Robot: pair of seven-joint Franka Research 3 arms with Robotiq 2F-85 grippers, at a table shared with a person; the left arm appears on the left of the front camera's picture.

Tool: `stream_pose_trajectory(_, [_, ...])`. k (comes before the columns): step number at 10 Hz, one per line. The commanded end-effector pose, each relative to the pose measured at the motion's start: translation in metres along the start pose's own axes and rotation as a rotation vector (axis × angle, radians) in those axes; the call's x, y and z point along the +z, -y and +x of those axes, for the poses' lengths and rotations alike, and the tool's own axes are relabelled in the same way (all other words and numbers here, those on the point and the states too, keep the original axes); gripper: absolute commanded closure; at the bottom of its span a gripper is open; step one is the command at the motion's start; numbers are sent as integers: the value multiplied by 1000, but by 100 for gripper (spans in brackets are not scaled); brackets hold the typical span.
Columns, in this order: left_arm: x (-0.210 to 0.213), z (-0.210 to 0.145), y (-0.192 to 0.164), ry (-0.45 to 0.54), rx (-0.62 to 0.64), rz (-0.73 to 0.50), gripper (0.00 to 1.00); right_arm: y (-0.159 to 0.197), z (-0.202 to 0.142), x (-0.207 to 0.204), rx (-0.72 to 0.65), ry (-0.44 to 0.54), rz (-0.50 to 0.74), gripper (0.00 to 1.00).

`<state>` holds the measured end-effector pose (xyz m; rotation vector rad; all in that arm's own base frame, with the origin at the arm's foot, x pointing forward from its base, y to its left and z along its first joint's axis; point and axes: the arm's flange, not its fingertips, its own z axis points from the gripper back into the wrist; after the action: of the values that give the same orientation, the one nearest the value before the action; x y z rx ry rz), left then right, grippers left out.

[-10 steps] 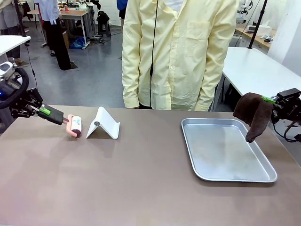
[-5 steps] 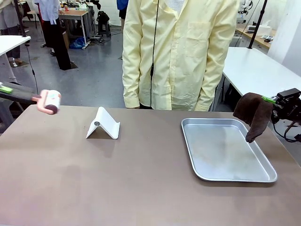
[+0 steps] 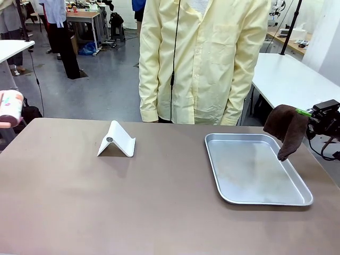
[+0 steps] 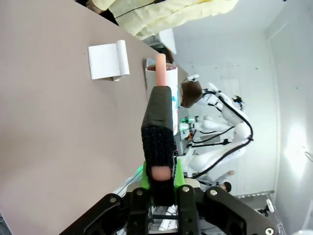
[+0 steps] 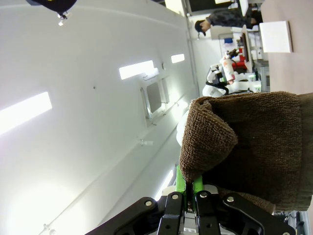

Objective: Clean the surface of the table.
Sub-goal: Clean the area not pointed to by the person, then return the Lint Roller and towel to their original positions.

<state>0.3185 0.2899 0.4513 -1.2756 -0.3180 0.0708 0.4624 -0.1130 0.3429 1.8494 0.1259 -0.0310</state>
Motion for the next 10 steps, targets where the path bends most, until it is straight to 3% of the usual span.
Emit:
stream_pose_trajectory(1, [18, -5, -22, -27, 16, -85, 80, -3, -2, -2, 18, -13, 13, 94])
stream_pose_trajectory(3, [24, -2, -36, -59, 46, -115, 80, -3, -2, -2, 18, -13, 13, 94])
stream_pose_trajectory(4, [14, -15, -24, -6, 27, -79, 80, -3, -2, -2, 18, -13, 13, 94])
stream_pose_trajectory(10, [14, -15, -24, -6, 27, -79, 80, -3, -2, -2, 18, -13, 13, 94])
